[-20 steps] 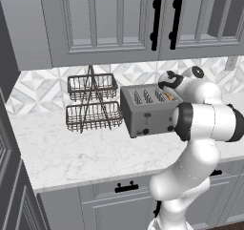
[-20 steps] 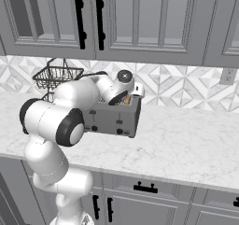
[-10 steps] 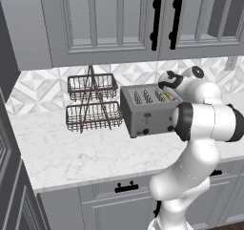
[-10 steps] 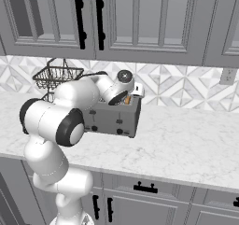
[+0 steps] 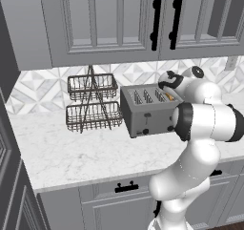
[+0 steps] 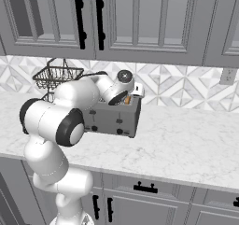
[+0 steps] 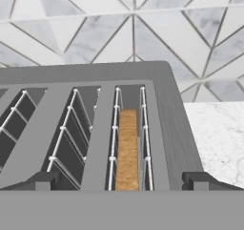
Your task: Start the toaster. Once the lever pops up, take the bread to the plate on the dining counter.
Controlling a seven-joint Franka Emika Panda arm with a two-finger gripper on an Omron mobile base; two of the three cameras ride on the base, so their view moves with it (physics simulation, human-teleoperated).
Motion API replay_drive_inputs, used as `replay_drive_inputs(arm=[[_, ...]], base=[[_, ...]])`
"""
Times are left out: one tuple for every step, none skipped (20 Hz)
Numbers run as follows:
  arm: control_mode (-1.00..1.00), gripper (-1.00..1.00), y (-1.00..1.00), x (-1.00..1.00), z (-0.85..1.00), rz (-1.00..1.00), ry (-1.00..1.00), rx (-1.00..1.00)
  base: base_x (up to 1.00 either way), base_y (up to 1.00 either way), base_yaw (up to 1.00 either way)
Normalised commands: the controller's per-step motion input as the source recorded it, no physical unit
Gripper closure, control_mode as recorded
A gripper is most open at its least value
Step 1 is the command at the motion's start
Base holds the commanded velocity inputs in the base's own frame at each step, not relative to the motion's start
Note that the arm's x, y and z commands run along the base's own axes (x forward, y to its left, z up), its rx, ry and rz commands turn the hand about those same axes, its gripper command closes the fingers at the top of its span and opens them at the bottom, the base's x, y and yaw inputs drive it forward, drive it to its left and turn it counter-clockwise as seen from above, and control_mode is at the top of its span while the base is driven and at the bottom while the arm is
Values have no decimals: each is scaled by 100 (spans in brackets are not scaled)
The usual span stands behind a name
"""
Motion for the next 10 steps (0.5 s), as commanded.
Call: replay_drive_inputs(arm=[[-100, -100, 0, 0, 0, 0, 0, 0], [-100, -100, 0, 0, 0, 0, 0, 0], [-100, -100, 0, 0, 0, 0, 0, 0], [-100, -100, 0, 0, 0, 0, 0, 0], [-100, -100, 0, 0, 0, 0, 0, 0], [-100, -100, 0, 0, 0, 0, 0, 0], [-100, -100, 0, 0, 0, 0, 0, 0], [-100, -100, 0, 0, 0, 0, 0, 0], [-100, -100, 0, 0, 0, 0, 0, 0], [-100, -100, 0, 0, 0, 0, 0, 0]], base=[[0, 0, 0], [0, 0, 0], [0, 0, 0], [0, 0, 0], [0, 0, 0], [0, 0, 0], [0, 0, 0], [0, 0, 0], [0, 0, 0], [0, 0, 0]])
